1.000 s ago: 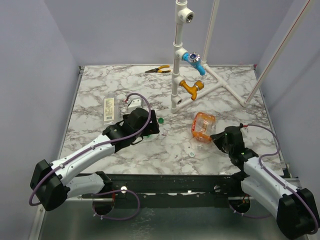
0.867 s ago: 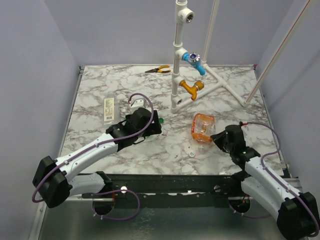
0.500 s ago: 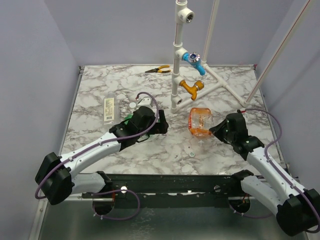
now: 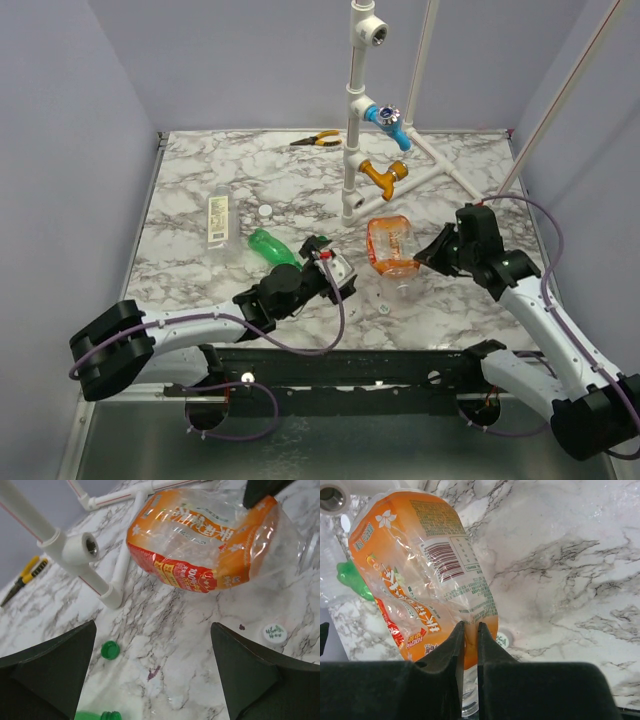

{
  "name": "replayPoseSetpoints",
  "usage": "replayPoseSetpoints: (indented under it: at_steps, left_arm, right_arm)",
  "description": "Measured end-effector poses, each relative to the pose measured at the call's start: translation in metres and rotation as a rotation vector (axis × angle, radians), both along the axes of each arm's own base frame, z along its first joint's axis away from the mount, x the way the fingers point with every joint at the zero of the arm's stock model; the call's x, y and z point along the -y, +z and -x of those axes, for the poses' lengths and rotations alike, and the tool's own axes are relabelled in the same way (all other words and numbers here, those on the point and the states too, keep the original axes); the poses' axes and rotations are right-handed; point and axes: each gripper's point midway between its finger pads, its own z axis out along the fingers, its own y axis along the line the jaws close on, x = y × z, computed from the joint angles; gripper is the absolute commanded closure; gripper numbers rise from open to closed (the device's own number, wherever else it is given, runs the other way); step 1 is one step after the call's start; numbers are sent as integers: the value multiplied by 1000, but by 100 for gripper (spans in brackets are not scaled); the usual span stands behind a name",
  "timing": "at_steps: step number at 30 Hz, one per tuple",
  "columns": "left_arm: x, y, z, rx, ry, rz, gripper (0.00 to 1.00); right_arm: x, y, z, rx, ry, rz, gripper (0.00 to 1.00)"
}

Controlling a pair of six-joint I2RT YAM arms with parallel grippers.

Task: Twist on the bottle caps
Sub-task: Pick up the plastic bottle at the center of the board.

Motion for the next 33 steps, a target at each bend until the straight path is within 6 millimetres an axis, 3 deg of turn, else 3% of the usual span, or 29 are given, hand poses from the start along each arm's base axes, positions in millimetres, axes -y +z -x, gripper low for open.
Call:
replayPoseSetpoints:
  at_steps: [4,11,18,22,33]
  left_arm:
    - [12,-3,13,209,-94,-132,1]
    - [17,12,26,453,-174,-263,1]
    - [27,12,49,562,-266,-353,1]
    - [29,13,57,608,-288,-390,1]
    - [24,16,50,708,-268,-501,1]
  right_arm:
    - [-4,5,10,-35,51,-1,97]
    - [-13,19,24,-88,140,-24,97]
    - [-27,46,25,-100,210,-74,97]
    - [-33,51,30,-127,245,-98,97]
    - [-42,65,39,-171,302,-135,97]
